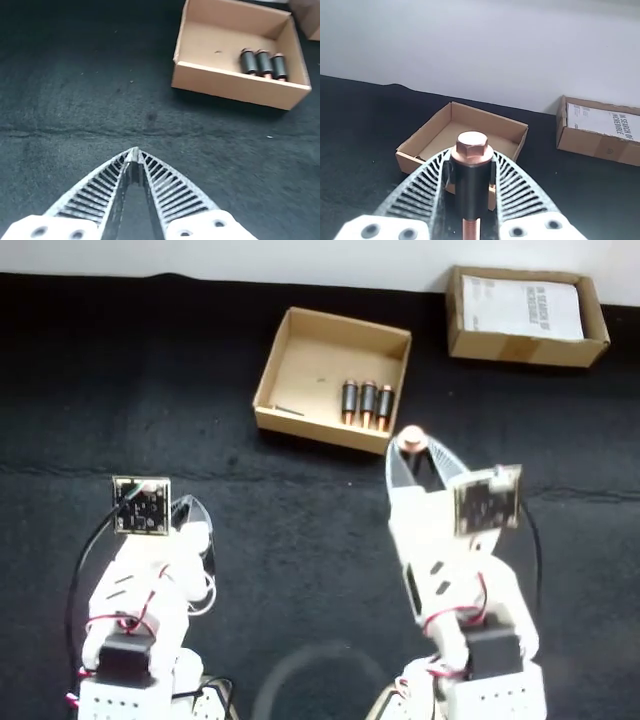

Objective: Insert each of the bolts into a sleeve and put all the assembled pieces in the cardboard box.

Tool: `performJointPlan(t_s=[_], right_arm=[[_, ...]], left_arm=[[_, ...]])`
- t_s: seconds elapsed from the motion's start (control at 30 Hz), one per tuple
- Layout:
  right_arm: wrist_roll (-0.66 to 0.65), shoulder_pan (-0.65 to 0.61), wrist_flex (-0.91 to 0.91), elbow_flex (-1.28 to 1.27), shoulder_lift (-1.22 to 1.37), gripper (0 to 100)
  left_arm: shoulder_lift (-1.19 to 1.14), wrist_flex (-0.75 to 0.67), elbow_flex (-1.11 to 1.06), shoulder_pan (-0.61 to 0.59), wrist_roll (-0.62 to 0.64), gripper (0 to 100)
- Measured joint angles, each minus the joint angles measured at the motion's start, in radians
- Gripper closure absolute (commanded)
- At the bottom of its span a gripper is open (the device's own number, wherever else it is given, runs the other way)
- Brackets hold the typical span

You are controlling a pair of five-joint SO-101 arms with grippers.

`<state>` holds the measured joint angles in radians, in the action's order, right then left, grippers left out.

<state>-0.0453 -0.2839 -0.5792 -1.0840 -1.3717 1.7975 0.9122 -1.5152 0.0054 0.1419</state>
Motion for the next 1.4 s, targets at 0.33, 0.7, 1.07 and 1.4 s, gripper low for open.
performJointPlan(t_s=[0.33,0.7,1.07,1.4], right_arm=[[0.003,0.000,-0.003,0.377,0.559,99.1],[0.003,0.000,-0.003,0.776,1.120,99.1],[0.003,0.000,-0.106,1.267,1.659,99.1],[0.003,-0.002,-0.442,1.709,2.102,98.9]], left_arm=[[0.002,-0.124,-0.161,-0.023,0.000,99],[0.002,-0.104,-0.161,-0.023,0.000,99],[0.002,-0.104,-0.161,-0.023,0.000,99],[0.002,-0.104,-0.163,-0.023,0.000,99]])
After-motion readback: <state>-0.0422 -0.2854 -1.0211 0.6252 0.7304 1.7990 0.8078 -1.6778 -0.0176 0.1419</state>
